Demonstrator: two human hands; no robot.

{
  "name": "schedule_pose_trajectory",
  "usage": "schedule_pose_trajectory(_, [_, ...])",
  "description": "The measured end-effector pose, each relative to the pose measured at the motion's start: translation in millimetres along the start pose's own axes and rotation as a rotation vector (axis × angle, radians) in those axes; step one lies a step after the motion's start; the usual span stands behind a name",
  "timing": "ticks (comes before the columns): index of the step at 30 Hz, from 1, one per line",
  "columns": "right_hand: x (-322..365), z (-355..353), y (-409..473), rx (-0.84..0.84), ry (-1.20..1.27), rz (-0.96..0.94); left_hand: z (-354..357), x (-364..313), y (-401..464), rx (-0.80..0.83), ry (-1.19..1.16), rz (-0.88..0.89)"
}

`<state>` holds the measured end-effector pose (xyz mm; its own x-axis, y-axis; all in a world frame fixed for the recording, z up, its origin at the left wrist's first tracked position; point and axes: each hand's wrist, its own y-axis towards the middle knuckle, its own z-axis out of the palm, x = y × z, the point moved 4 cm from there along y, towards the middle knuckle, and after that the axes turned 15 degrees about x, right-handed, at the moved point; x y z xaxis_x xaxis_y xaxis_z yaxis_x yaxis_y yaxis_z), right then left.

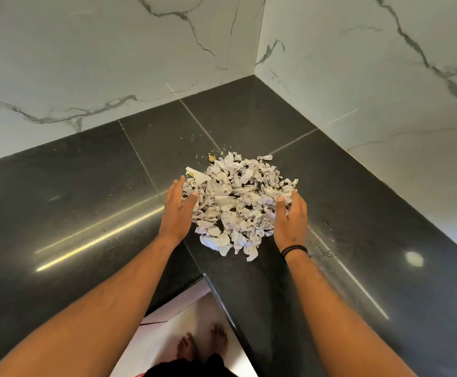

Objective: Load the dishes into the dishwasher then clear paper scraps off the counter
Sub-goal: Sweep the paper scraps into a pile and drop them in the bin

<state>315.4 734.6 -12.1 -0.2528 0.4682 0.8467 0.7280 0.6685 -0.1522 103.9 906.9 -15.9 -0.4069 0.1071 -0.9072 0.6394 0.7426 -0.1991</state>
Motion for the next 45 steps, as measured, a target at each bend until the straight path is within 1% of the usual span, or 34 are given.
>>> schedule_pose_trajectory(2, [4.9, 16.0, 2.5, 0.047, -0.024, -0.001, 5.1, -4.0, 10.7, 0.019, -0.015, 0.013])
schedule_pose_trajectory(5, [15.0, 39.1, 5.3, 0.064, -0.009, -0.029, 13.9, -12.9, 25.5, 0.032, -0.077, 0.037])
schedule_pose_trajectory(10, [23.6, 60.4, 12.1, 0.021, 0.152, -0.070, 31.3, -18.7, 43.3, 0.019, -0.257, 0.043])
schedule_pose_trajectory(13, [28.1, 63.9, 17.1, -0.004, 0.227, -0.080, 40.0, -19.1, 52.0, 0.003, -0.305, 0.049])
schedule_pose_trajectory(26, [53.8, 69.6, 34.4, -0.030, 0.717, 0.018, 78.3, -45.9, 68.6, -0.043, -0.730, -0.047])
schedule_pose_trajectory(29, [62.9, 60.9, 34.8, -0.100, 0.788, 0.019, 85.0, -56.2, 70.4, -0.045, -0.890, -0.050])
schedule_pose_trajectory(31, [67.3, 55.4, 36.3, -0.159, 0.864, 0.046, 87.1, -62.2, 71.9, -0.067, -0.954, -0.049])
schedule_pose_trajectory(33, [66.5, 54.0, 40.1, -0.181, 0.945, 0.059, 87.8, -68.8, 72.1, -0.092, -1.027, -0.054])
schedule_pose_trajectory(38, [65.5, 51.7, 42.4, -0.172, 1.139, 0.097, 93.8, -81.4, 71.0, -0.014, -1.236, -0.067])
schedule_pose_trajectory(45, [75.9, 44.8, 42.3, -0.142, 1.343, 0.089, 93.6, -89.1, 65.9, -0.011, -1.313, -0.029])
